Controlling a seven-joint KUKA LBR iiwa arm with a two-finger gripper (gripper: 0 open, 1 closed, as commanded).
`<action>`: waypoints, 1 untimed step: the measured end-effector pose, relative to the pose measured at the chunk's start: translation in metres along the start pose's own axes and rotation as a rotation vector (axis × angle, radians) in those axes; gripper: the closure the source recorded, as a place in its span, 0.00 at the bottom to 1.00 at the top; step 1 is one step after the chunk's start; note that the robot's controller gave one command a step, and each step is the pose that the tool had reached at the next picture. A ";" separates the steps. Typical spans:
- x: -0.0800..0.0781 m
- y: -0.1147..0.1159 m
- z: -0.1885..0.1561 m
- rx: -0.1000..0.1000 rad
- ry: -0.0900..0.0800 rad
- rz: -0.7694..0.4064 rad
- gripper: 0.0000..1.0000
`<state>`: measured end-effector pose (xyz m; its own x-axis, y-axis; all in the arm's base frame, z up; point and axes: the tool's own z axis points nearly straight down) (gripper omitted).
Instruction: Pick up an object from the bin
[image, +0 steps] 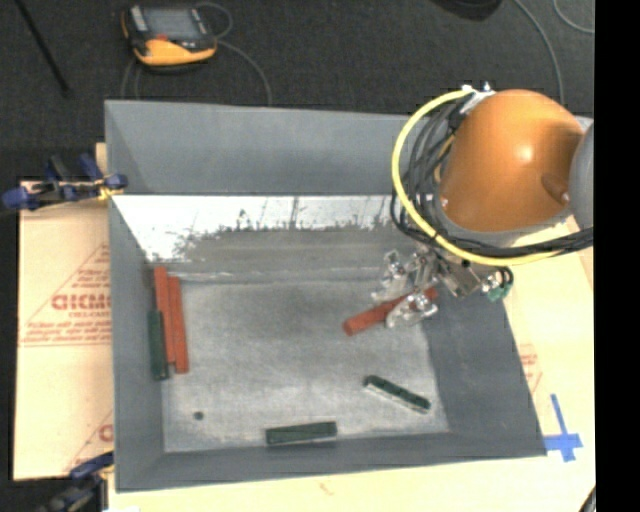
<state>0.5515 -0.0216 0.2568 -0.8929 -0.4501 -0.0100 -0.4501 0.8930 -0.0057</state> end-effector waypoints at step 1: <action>0.000 0.000 0.001 0.000 0.000 0.000 1.00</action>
Offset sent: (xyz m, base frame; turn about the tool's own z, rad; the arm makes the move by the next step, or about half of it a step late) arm -0.0052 -0.0101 0.0294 0.1304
